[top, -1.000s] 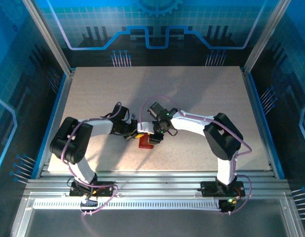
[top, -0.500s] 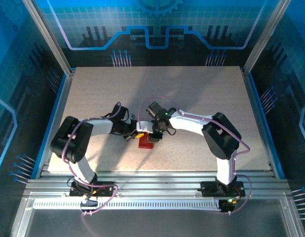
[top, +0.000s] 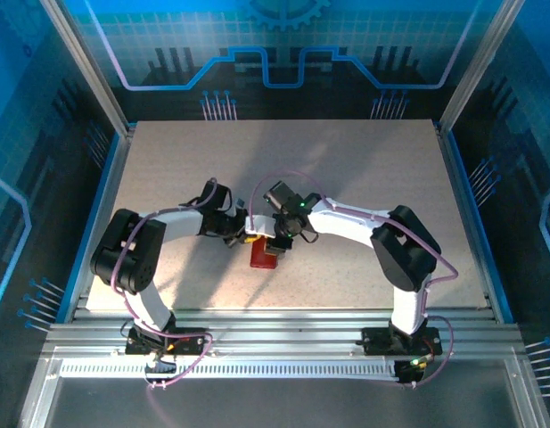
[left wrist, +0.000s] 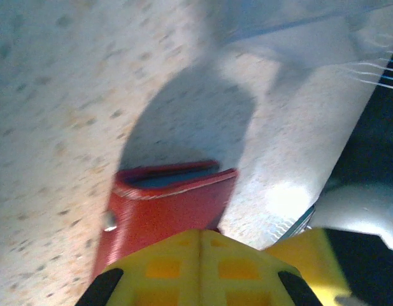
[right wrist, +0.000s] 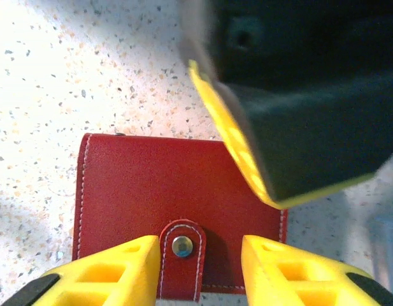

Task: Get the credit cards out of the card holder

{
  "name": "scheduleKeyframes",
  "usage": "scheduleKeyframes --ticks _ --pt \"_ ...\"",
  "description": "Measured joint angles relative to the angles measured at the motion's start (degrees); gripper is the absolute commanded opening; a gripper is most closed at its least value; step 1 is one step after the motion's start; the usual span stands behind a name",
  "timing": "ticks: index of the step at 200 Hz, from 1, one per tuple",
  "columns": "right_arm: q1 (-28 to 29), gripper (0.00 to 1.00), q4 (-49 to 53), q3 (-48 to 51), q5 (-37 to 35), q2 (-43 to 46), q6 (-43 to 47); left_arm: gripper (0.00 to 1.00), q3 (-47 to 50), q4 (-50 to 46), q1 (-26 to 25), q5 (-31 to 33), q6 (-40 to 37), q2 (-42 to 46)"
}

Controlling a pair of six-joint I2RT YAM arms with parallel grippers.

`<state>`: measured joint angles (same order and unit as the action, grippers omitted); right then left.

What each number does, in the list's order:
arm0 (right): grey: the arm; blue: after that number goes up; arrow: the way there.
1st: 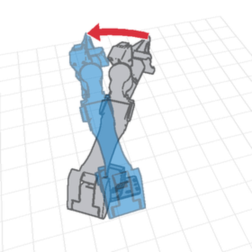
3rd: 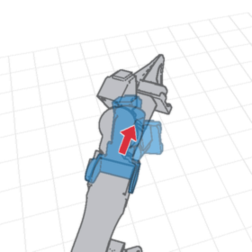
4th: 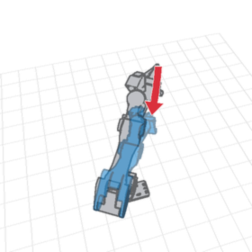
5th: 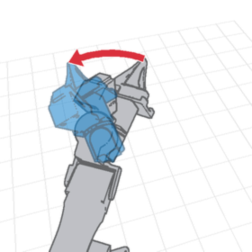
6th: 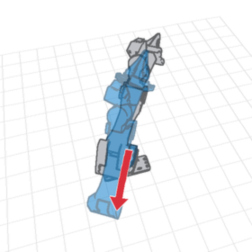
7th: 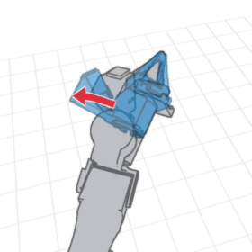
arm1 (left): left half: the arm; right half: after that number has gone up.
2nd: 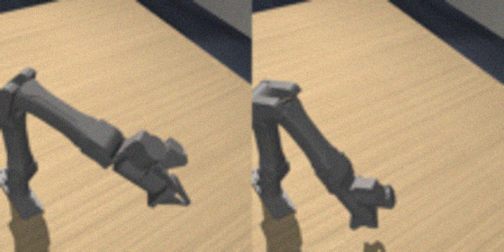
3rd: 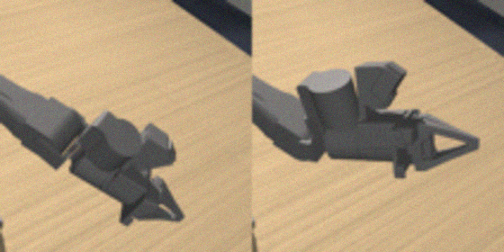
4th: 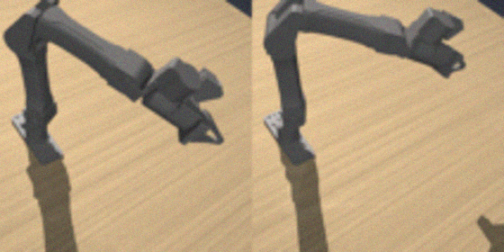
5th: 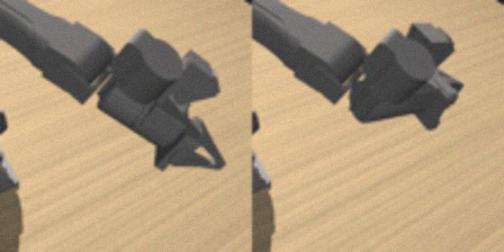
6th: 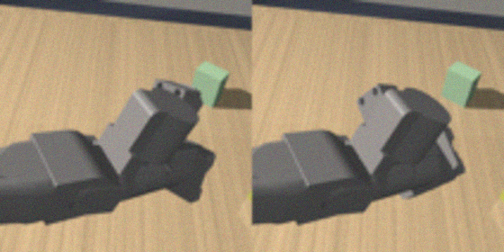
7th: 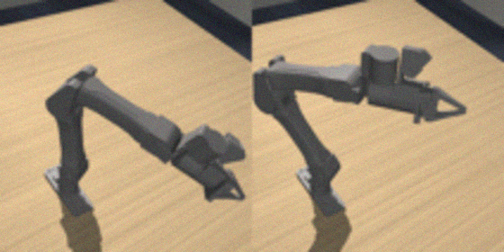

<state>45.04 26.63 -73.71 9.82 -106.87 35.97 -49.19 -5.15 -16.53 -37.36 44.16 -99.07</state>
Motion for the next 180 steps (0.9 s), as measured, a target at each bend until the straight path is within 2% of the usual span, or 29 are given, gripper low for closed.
scheduleKeyframes --ticks 62,180 --pt "-0.2 0.39 2.9 0.0 0.0 3.0 0.1 0.0 -6.7 -5.8 1.0 -1.0 -5.5 -4.3" --pt "1.0 0.39 9.5 -4.9 -1.7 -1.2 1.2 0.0 -6.9 -8.1 1.0 -1.9 -7.9 -7.8"
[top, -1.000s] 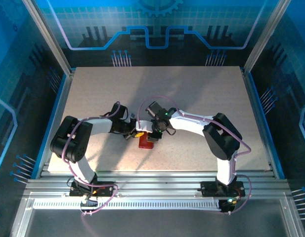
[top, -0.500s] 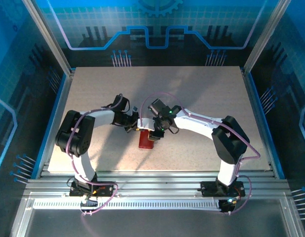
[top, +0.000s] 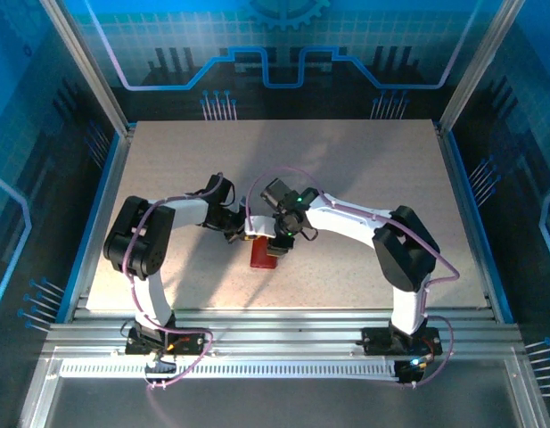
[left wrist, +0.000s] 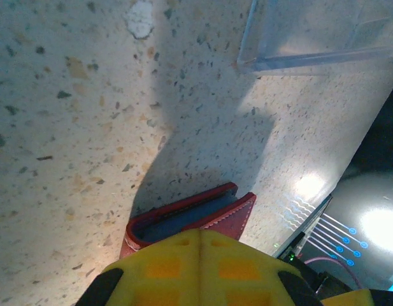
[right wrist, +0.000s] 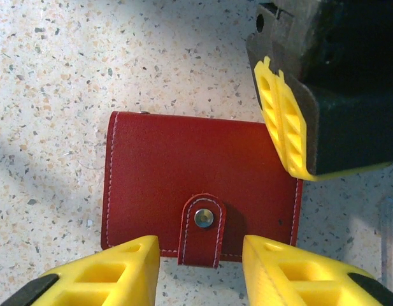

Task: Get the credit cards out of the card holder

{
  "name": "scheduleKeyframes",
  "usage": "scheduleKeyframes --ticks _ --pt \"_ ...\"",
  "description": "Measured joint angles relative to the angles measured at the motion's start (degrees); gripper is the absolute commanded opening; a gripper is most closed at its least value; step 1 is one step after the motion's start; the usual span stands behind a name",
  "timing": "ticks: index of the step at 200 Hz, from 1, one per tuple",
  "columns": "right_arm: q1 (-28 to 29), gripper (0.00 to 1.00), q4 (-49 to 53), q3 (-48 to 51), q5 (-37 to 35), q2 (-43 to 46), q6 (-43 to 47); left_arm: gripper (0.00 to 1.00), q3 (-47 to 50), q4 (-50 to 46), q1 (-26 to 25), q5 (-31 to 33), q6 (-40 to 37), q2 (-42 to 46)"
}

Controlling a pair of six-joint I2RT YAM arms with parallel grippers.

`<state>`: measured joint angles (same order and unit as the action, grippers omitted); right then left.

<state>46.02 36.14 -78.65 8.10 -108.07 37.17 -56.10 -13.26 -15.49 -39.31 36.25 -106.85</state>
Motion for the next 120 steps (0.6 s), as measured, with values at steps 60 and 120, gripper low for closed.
scheduleKeyframes --ticks 60,120 --pt "1.0 0.38 1.4 -2.3 -2.1 -3.0 0.8 0.0 0.0 0.0 0.0 0.0 -0.4 -0.2" --pt "1.3 0.38 2.5 -2.5 -3.8 -4.5 3.0 0.0 0.0 0.0 0.0 0.0 -0.4 -0.2"
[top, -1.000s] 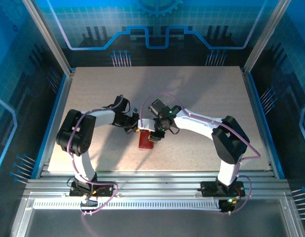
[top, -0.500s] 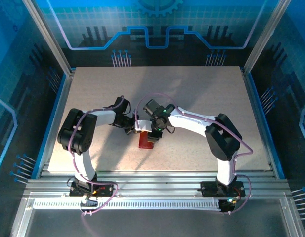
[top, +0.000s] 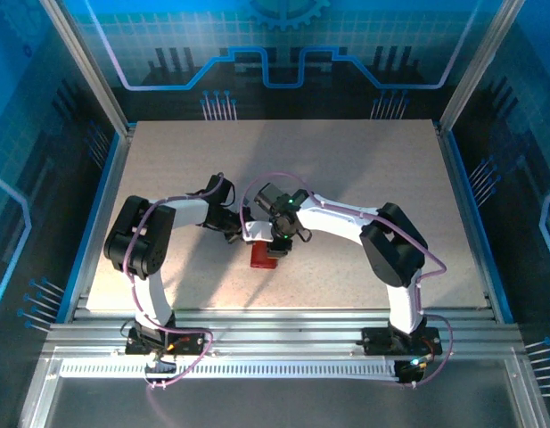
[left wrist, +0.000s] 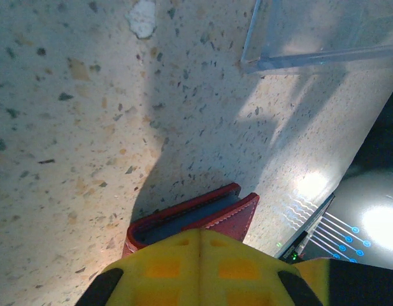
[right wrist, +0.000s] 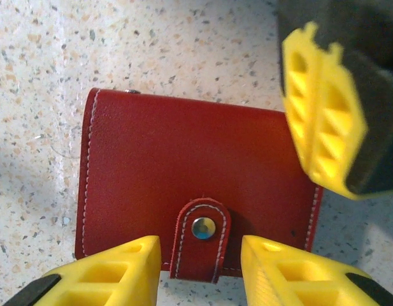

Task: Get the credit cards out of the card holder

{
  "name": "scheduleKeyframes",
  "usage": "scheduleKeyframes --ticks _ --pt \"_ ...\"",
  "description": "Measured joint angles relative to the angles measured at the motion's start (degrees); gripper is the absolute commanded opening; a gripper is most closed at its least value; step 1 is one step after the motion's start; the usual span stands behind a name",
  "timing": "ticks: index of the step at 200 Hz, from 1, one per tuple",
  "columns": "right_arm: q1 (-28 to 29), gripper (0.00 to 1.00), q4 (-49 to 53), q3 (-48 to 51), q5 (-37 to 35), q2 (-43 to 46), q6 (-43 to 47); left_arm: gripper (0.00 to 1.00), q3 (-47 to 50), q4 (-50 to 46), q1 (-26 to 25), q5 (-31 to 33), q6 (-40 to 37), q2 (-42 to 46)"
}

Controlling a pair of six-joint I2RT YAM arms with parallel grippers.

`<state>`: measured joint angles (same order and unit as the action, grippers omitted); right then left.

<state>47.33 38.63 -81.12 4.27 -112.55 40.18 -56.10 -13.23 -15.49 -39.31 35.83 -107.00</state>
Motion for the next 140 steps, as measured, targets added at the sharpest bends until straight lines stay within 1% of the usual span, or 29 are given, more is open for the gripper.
scheduleKeyframes --ticks 49,140 --pt "1.0 0.38 1.9 -2.4 -1.1 -2.3 1.5 0.0 0.0 0.0 0.0 0.0 0.0 0.0" --pt "1.1 0.38 6.4 -7.1 -3.2 -6.0 3.3 0.0 0.0 0.0 0.0 0.0 0.0 0.0"
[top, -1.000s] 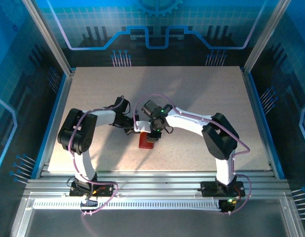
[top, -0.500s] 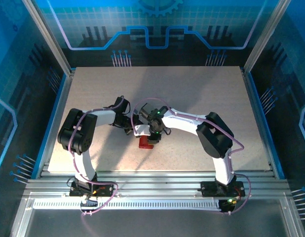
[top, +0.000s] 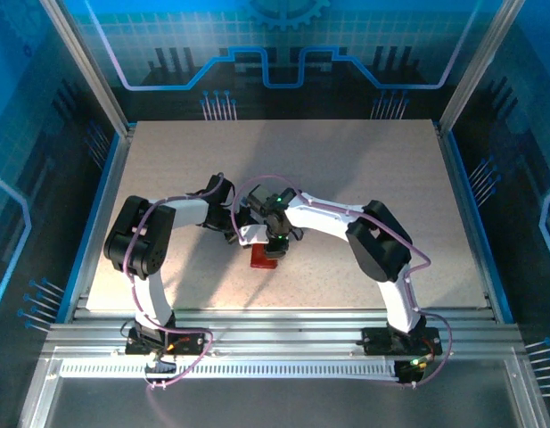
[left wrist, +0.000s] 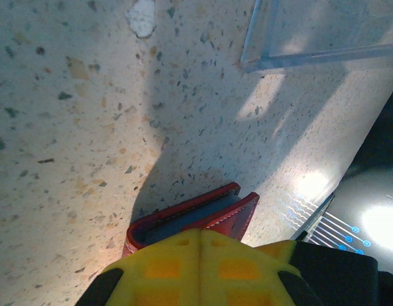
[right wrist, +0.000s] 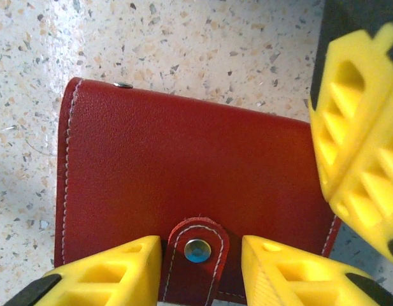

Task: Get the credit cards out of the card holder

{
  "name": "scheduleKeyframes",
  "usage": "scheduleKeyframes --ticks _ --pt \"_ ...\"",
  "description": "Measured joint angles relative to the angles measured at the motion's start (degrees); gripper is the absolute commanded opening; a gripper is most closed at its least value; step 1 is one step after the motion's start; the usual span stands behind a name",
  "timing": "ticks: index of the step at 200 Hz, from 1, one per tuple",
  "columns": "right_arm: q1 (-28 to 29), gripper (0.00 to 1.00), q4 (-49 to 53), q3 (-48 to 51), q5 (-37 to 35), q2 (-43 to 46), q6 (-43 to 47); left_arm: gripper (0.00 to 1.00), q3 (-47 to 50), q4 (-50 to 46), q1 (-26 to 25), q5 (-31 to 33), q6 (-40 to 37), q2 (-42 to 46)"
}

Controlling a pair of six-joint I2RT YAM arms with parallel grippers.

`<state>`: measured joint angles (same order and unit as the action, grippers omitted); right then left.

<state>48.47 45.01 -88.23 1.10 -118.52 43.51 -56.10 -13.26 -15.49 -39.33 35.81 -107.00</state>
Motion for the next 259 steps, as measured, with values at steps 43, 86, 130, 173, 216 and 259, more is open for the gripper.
scheduleKeyframes --ticks 43,86,130,173,216,259 --pt "0.0 0.35 1.9 -1.4 -0.3 -0.8 0.5 0.0 0.0 0.0 0.0 0.0 0.0 0.0" --pt "0.4 0.26 3.0 -2.4 -0.3 -1.5 0.8 0.0 0.0 0.0 0.0 0.0 0.0 0.0" --pt "0.4 0.18 3.1 -2.5 -0.3 -1.5 0.9 0.0 0.0 0.0 0.0 0.0 0.0 0.0" --pt "0.4 0.14 1.7 -1.2 -0.3 -0.6 0.5 0.0 0.0 -0.1 0.0 0.0 -0.2 0.0" --pt "0.4 0.08 -2.9 3.4 -0.1 2.5 -0.2 0.0 0.0 -0.4 0.0 0.1 -0.5 0.0" --pt "0.4 0.08 -8.2 8.5 0.7 5.8 -1.5 0.0 0.0 -1.0 0.0 0.1 -1.5 0.0"
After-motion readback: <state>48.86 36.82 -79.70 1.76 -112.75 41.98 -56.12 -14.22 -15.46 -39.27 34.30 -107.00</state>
